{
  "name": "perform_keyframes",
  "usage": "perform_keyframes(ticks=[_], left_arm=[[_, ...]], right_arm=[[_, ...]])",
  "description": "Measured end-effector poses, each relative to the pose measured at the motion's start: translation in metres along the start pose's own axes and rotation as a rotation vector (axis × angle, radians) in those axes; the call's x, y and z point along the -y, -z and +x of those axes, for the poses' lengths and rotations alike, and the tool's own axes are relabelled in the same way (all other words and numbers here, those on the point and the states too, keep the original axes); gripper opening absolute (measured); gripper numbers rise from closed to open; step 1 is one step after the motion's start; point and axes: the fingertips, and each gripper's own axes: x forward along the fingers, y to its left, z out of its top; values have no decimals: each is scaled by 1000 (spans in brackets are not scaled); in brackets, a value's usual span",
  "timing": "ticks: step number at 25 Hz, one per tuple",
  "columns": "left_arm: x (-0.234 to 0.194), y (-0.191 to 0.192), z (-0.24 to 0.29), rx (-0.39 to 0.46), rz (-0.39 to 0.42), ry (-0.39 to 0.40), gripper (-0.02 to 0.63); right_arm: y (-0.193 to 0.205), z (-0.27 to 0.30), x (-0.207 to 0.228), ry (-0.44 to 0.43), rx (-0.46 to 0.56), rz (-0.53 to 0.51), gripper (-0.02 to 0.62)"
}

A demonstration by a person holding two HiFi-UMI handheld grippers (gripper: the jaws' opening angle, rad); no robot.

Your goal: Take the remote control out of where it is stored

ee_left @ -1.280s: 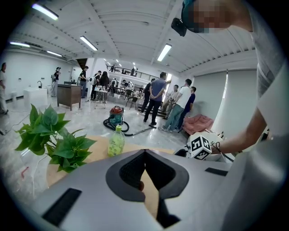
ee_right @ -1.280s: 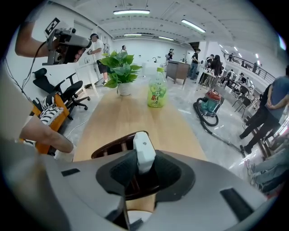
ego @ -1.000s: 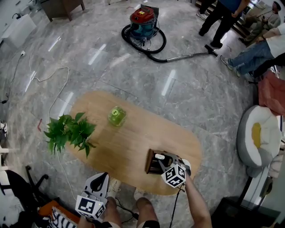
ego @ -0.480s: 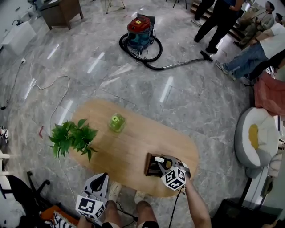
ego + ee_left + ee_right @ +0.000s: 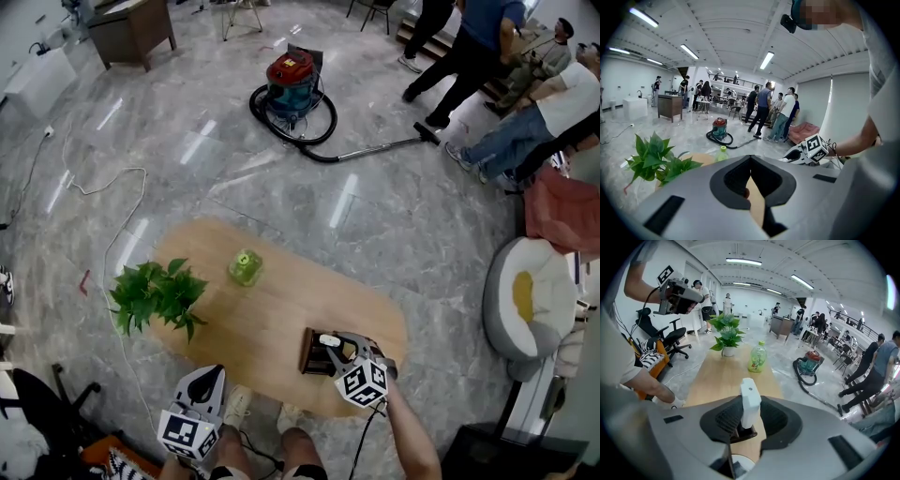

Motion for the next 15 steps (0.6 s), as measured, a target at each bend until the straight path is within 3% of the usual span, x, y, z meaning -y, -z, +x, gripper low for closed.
perform_keyframes(ticks=[15], left_arm=[[-27, 1, -34, 21, -28, -55, 6]], right_arm=[[-87, 26, -36, -37, 99, -180, 121]])
